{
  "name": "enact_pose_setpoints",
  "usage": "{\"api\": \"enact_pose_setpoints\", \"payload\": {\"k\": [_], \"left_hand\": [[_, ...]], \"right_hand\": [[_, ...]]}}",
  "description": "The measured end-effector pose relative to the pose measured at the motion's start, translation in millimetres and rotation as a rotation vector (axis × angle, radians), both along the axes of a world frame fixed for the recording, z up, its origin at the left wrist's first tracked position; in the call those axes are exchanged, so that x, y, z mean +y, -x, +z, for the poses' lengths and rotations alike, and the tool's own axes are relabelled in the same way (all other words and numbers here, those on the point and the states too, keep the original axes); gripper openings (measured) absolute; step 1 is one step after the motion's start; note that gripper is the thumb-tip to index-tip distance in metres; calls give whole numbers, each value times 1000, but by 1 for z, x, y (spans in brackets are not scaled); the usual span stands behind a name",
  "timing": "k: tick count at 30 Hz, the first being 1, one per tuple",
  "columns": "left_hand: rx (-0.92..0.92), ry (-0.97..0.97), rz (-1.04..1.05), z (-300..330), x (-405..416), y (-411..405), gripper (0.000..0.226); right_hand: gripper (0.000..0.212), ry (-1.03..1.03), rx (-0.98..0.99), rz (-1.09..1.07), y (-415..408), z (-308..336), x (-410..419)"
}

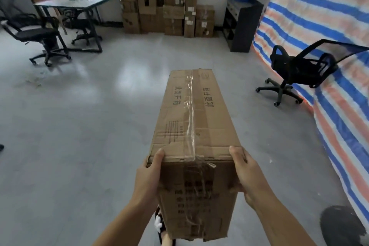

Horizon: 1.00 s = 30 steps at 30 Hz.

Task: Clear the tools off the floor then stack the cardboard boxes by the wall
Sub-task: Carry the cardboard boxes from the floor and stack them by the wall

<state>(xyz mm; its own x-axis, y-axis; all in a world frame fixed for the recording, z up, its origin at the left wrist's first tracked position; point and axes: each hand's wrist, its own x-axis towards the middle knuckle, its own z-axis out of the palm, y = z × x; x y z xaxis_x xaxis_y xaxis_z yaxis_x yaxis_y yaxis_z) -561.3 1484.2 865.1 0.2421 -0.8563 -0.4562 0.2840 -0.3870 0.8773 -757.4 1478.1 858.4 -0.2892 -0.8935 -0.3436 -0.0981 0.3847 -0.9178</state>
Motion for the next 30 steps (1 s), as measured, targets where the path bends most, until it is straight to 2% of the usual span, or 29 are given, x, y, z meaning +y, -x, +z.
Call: {"api": "enact_pose_setpoints", "payload": {"k": [8,14,18,25,30], "left_hand": [[-34,65,-74,19,-233,-28,23],[-42,93,-126,31,-389,-28,17],[-56,98,-135,25,-500,-13,21],[-50,83,-113,24,-701,34,16],[-17,59,-63,31,-833,59,23]], "right_hand": [[33,9,-24,-96,-28,14,-219],[35,40,-23,-115,-27,24,-371],[38,42,-17,-126,-13,15,-480],[44,9,1,-120,35,12,-687],[36,9,18,-69,63,25,-826]]}}
